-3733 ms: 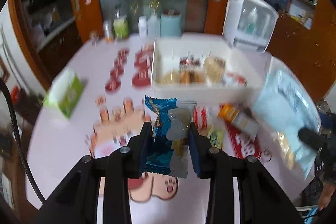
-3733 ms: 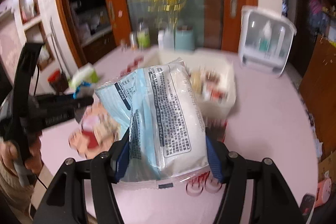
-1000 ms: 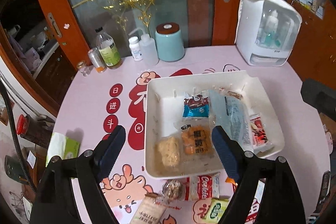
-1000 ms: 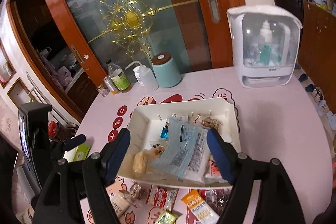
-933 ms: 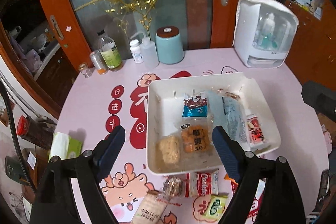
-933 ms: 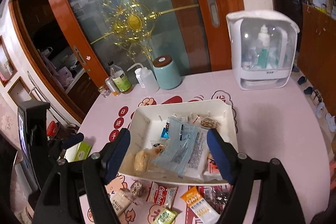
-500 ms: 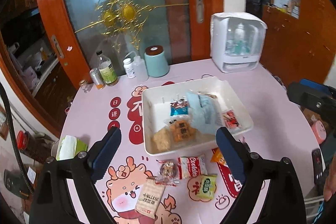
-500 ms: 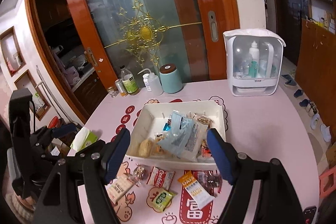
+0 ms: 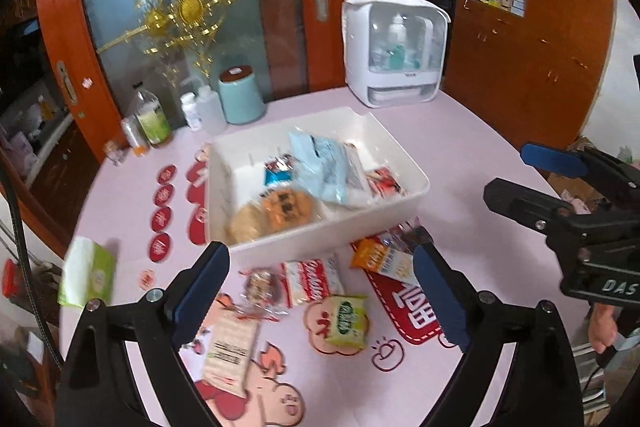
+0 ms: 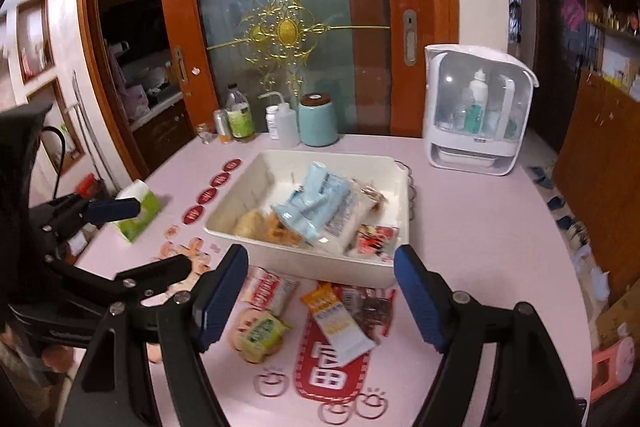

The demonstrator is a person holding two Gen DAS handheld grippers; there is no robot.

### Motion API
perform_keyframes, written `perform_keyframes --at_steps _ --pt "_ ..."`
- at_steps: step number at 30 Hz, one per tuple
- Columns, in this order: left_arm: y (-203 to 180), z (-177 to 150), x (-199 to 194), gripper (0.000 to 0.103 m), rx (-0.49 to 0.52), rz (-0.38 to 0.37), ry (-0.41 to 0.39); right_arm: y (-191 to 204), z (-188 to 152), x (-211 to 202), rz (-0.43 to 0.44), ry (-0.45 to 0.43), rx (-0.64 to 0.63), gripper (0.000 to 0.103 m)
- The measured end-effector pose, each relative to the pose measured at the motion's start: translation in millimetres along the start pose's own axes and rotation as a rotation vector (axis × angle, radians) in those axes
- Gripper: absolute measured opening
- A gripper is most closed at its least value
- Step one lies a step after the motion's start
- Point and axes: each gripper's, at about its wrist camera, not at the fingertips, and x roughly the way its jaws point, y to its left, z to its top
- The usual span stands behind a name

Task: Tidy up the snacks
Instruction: 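Move both grippers back to the snacks beside the tray, then grasp the white OATS protein bar with the right gripper while the left grasps the green-printed pack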

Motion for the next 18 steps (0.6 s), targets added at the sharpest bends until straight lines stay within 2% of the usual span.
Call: perform_keyframes --at_steps 4,11,13,18 --pt "-5.8 -26.5 34.1 0.093 -0.031 -0.029 0.040 -12.9 -26.5 21.4 0.030 0.038 0.018 0.076" --pt "-9.6 -72.2 107.8 0.093 -0.105 -0.035 0.170 -36.8 -66.3 73.5 0.038 0.124 0.080 0.073" --pt "-12.2 -82.1 122.1 0.093 -0.106 -0.030 0.201 -35.6 -77.9 90.0 0.042 0.161 0.063 0.066" --pt "-13.3 -99.8 157.5 0.093 -0.125 -0.015 0.274 -31.0 -96.3 123.4 0.061 0.227 0.020 0.065"
